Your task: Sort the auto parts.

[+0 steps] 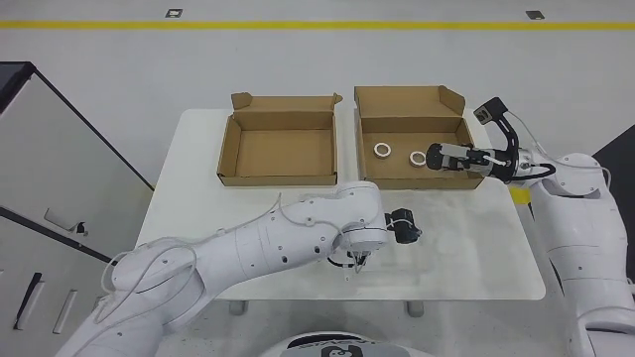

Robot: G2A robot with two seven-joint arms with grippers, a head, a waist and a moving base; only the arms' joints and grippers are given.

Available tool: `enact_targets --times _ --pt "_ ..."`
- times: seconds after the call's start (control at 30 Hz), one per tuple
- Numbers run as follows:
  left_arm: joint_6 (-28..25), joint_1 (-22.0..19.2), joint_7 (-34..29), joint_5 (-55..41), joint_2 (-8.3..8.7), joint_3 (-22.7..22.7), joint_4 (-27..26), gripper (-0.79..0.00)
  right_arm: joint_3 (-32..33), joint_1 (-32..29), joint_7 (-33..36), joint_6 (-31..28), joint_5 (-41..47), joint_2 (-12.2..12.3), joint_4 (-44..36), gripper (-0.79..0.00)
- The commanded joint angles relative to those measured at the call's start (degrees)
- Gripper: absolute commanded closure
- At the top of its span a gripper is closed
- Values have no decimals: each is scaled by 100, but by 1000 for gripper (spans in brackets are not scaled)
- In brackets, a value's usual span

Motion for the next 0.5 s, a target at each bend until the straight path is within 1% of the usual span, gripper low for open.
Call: enact_targets --times 0.0,0.1,0.2,0.23,0.33,0.4,0.47 --pt "-29 2 0 -28 -37 28 71 -468 0 0 0 0 2 0 0 -785" --pt "-58 2 0 -59 -88 62 176 -409 0 0 0 0 2 0 0 -785" --pt "-77 16 13 -96 -130 71 272 -406 0 0 0 0 2 0 0 -785" --pt "-82 23 10 -103 -142 78 300 -428 0 0 0 0 2 0 0 -785" --pt "-69 39 9 -101 -177 90 357 -434 0 0 0 0 2 0 0 -785" --pt "-84 56 9 -103 -196 103 385 -428 0 0 0 0 2 0 0 -785" --pt "-98 69 17 -111 -212 104 411 -400 0 0 0 0 2 0 0 -785"
